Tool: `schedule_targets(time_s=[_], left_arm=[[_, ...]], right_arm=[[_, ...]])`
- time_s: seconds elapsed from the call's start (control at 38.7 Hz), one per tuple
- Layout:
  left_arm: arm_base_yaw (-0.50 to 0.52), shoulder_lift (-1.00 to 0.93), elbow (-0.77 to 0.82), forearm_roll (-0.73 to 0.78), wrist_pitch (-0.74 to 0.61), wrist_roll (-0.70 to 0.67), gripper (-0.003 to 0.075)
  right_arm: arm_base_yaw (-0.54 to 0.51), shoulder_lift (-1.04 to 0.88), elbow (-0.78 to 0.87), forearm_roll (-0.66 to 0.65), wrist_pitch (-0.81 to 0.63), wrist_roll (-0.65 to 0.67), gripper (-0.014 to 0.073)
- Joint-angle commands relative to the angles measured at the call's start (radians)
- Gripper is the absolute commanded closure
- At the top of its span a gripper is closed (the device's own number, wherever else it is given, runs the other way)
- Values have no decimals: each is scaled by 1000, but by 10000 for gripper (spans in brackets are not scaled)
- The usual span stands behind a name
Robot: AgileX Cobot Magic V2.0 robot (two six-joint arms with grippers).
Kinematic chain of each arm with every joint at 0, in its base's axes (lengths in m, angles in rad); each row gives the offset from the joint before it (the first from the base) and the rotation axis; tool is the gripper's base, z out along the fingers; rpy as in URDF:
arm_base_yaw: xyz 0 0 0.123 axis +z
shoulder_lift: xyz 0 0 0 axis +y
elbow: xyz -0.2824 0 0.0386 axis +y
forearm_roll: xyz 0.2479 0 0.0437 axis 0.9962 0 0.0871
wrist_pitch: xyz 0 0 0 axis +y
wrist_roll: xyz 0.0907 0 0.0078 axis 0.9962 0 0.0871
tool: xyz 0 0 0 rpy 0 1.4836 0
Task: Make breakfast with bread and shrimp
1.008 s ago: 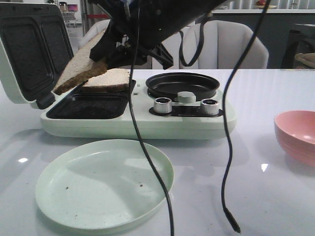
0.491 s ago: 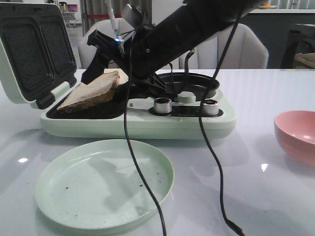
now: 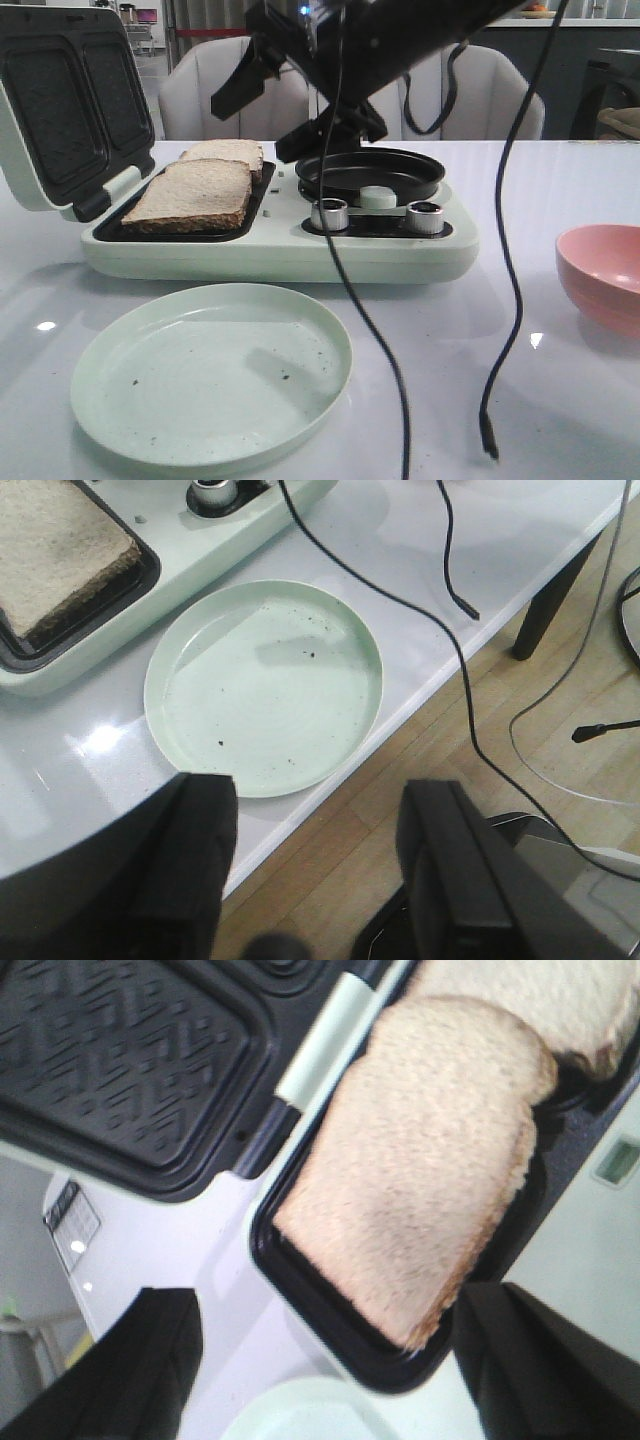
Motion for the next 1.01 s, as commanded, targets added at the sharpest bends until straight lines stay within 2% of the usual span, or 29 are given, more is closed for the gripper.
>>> schedule_targets(time_s=[0.0,0.18,0.31,0.59,0.85,0.98], left_arm=[[-8,-6,-24,21,-55,-2,297],[-8,-6,-24,21,-55,-2,297],[-8,-6,-24,21,-55,-2,297],[-8,-6,-24,21,-55,-2,297],[-8,-6,-24,21,-51,-2,297],[-8,-6,-24,23,-47,-2,297]], right_arm=[[-1,-152,-37,-92,37,37,-27],[32,-320,-25,-409,74,179,-27],[37,-458,47,-564,57,296,-27],[36,-752,325,-819,52,487,-27],[36,-970,549,-1037,70,725,-27],[36,-1076,654,-1076,78,773,-27]])
